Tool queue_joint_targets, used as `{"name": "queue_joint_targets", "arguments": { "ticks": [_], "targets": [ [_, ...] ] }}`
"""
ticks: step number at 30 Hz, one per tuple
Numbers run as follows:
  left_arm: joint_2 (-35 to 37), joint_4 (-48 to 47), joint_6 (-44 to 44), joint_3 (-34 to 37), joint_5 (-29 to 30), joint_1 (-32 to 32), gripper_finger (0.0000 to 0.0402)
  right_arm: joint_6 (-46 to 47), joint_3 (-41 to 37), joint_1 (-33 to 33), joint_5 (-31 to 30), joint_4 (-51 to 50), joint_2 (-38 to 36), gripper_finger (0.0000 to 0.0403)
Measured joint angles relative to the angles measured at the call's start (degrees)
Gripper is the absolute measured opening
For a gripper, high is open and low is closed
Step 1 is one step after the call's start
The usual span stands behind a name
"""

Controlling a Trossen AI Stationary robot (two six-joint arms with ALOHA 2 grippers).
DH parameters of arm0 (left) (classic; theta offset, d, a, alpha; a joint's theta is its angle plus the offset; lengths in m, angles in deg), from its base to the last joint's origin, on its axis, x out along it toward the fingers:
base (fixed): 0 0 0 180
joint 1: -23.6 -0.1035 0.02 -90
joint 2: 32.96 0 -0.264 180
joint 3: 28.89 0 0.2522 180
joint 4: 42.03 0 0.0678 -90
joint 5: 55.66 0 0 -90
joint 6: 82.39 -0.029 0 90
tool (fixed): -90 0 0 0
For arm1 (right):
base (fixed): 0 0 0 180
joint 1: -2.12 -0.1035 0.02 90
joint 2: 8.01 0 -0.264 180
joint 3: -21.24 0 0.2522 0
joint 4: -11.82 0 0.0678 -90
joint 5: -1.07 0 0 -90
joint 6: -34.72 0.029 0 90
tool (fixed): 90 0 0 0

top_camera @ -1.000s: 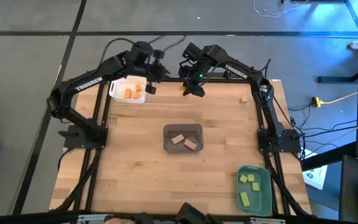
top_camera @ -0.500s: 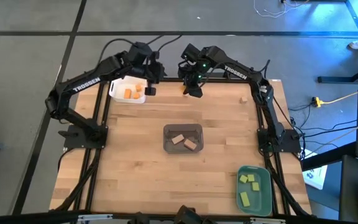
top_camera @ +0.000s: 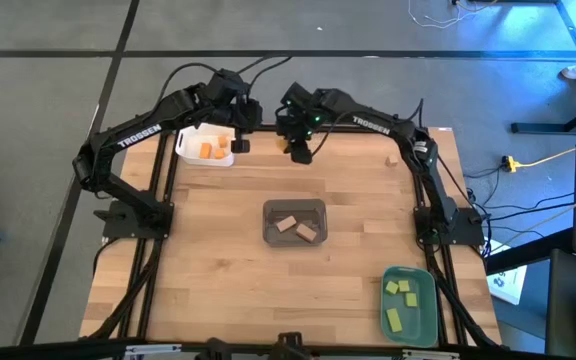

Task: Sort & place blocks by color
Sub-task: Put the yellow block into the white bin

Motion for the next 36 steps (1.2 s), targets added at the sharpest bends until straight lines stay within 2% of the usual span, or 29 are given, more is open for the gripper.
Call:
{"name": "queue_joint_targets", "arguments": {
  "ticks": [6, 12, 20, 29, 32, 36],
  "targets": [
    [0.0, -0.4, 2.5, 0.0, 0.0, 0.0, 0.0041, 3.4, -5.2, -1.6, -0.3, 6.8, -0.1, 0.0131],
    [0.0, -0.5, 3.5, 0.0, 0.0, 0.0, 0.0041, 4.4, -13.7, -2.2, -0.3, 11.8, -0.1, 0.0131],
    [0.0, -0.7, 4.4, 0.0, 0.0, 0.0, 0.0041, 8.6, -21.4, -2.2, -0.3, 25.2, 0.0, 0.0131],
    [0.0, -0.7, 5.2, 0.0, 0.0, 0.0, 0.0041, 12.8, -16.3, -2.2, 2.8, 32.7, 0.3, 0.0131],
    [0.9, -0.9, 5.2, 0.0, 0.2, 0.0, 0.0041, 13.5, -11.4, -2.2, 4.4, 33.0, 2.4, 0.0131],
    [4.0, -0.9, 4.7, 0.0, 4.3, 0.0, 0.0041, 13.6, -1.4, -2.5, 5.5, 29.3, 8.3, 0.0131]
  ]
}}
